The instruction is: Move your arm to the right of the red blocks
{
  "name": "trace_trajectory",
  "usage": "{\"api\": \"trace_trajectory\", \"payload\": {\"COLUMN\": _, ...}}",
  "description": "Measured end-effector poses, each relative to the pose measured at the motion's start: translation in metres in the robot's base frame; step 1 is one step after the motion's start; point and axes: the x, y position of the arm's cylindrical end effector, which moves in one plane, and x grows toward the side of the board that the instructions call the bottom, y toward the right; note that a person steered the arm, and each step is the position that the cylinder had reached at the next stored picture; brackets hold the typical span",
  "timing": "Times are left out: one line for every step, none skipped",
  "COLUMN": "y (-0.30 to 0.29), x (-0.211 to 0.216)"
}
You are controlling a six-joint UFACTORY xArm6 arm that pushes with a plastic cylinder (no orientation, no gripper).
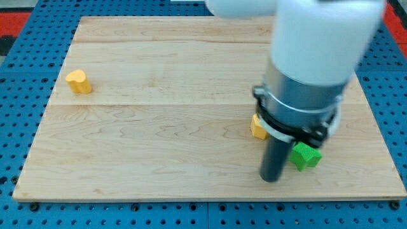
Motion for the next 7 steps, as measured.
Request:
{"api": "trace_trajectory", "payload": {"y": 0.022, "x": 0.022}}
{"api": "trace_trajectory", "payload": {"y": 0.107, "x": 0.009}}
{"api": "trace_trajectory", "payload": {"y": 0.120, "x": 0.004}}
{"api": "trace_trajectory", "payload": {"y": 0.130, "x": 0.004}}
{"api": "trace_trajectory", "payload": {"y": 0.143, "x": 0.004}}
{"api": "trace_trajectory", "payload": {"y": 0.156, "x": 0.004}}
{"api": "trace_trajectory", "payload": {"y": 0.160, "x": 0.004}}
